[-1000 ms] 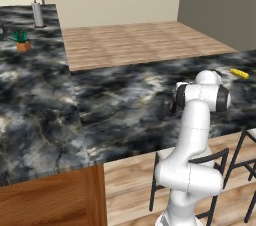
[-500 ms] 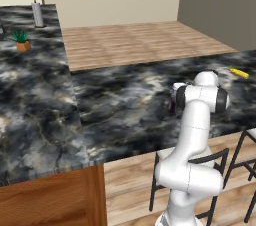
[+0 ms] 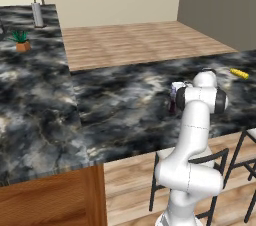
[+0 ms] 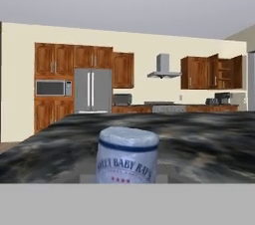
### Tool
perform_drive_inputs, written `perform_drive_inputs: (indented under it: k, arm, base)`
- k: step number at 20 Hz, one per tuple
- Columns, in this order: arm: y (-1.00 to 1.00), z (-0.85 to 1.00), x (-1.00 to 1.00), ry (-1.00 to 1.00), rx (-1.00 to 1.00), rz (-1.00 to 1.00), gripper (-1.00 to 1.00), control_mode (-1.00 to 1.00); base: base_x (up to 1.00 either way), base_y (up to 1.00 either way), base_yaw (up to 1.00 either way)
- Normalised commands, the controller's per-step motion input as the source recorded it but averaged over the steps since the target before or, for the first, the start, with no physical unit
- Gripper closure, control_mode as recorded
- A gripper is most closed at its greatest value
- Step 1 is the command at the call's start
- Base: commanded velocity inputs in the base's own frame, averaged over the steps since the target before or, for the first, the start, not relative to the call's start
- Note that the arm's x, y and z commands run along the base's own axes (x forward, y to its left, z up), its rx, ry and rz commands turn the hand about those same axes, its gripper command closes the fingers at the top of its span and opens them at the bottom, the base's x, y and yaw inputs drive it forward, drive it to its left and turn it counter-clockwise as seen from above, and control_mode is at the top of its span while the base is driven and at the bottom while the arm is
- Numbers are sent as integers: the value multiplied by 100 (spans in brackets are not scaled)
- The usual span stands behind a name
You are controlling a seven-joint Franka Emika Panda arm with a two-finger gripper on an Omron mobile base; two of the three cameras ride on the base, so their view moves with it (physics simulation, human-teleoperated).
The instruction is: Move the condiment bottle and oil and vinegar bottle from the cabinet to the dining counter.
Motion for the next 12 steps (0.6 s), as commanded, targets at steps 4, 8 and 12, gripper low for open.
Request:
perform_drive_inputs:
  k: [4, 8, 12]
  arm:
    - [1, -57, 14, 0, 0, 4, 100, -100]
    - [1, -39, 2, 0, 0, 1, 100, -100]
    - [0, -31, 0, 0, 0, 0, 100, -100]
  base:
    - [0, 0, 0]
    - [0, 0, 0]
    - [0, 0, 0]
